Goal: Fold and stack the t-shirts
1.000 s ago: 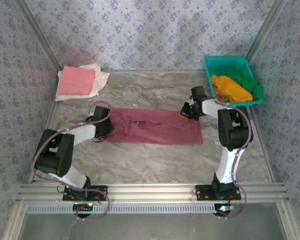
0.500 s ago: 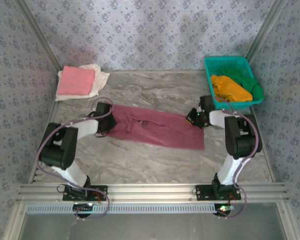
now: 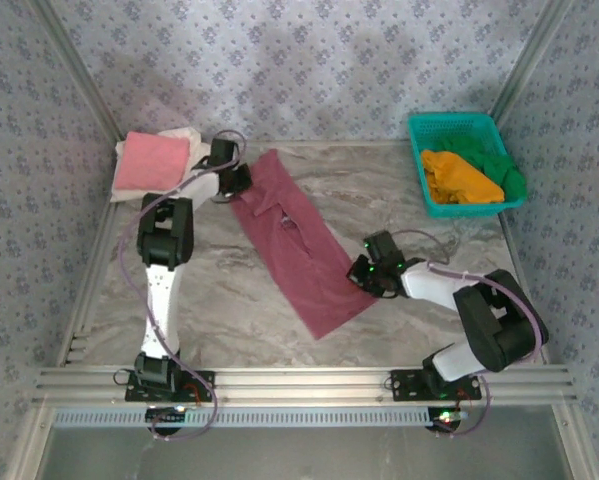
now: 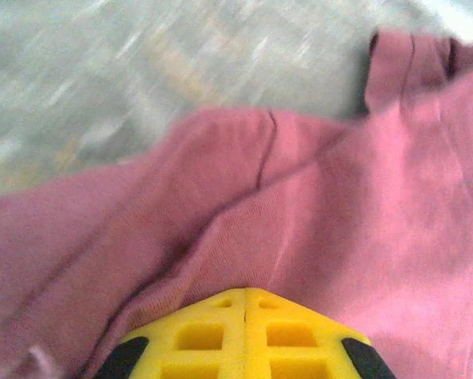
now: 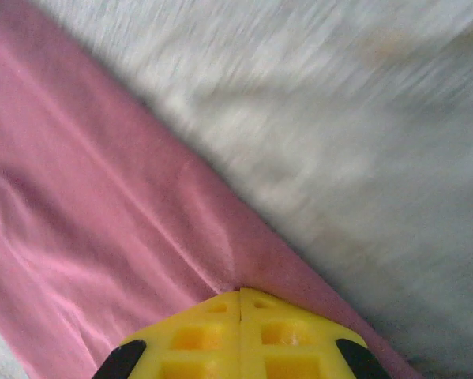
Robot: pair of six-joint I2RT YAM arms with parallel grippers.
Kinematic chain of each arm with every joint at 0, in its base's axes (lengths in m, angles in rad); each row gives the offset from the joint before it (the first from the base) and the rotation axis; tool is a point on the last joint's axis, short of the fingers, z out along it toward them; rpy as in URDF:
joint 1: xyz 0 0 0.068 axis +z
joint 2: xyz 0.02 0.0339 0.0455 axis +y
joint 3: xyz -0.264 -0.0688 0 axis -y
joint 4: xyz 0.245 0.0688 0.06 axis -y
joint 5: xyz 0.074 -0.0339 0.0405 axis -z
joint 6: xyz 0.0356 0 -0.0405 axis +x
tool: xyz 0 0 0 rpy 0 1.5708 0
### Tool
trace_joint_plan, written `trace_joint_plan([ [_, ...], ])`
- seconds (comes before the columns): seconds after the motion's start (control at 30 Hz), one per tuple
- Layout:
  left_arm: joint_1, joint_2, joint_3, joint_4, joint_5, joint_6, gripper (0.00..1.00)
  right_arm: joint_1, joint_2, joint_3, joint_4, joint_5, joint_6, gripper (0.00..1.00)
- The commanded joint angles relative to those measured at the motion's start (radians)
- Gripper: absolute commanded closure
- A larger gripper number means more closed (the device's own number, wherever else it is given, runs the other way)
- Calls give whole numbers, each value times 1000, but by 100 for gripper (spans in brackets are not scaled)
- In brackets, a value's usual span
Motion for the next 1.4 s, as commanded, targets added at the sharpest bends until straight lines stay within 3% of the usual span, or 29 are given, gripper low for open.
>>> trace_joint_plan([
  [0.0, -4, 98, 249, -205, 68, 100, 100, 91, -13, -18, -68, 101, 63, 100],
  [0.1, -2, 108, 405, -283, 34, 151, 100, 131, -104, 22, -90, 180, -27, 98],
  [0.17, 0, 33, 362, -264, -14, 175, 100, 144, -140, 86, -137, 235, -114, 95],
  [0.27, 19, -228, -25, 5, -66, 136, 100, 121, -101, 245, -215, 245, -288, 95],
  [0.37, 39, -493, -427, 234, -94, 44, 100, 54, 34, 409, -228, 85, -475, 98],
  [0.47, 12, -620, -633, 263, -82, -20, 100, 5, 265, 659, -328, -66, -588, 100],
  [0.6, -69, -638, -767, 297, -98, -50, 100, -7, 515, 915, -406, -106, -655, 100],
  [0.77, -93, -527, -725, 290, -123, -95, 100, -37, 736, 1159, -489, -146, -670, 100],
  [0.9, -90, -390, -597, 255, -116, -112, 100, -60, 801, 1186, -453, -134, -639, 100],
  [1.07, -86, -214, -419, 212, -55, -139, 100, -73, 794, 1079, -361, -139, -585, 100],
  [1.27, -92, -4, -111, 142, 96, -143, 100, -103, 673, 796, -149, -105, -421, 100],
  [1.37, -103, 62, 30, 96, 118, -114, 100, -118, 680, 824, -189, -81, -436, 100],
])
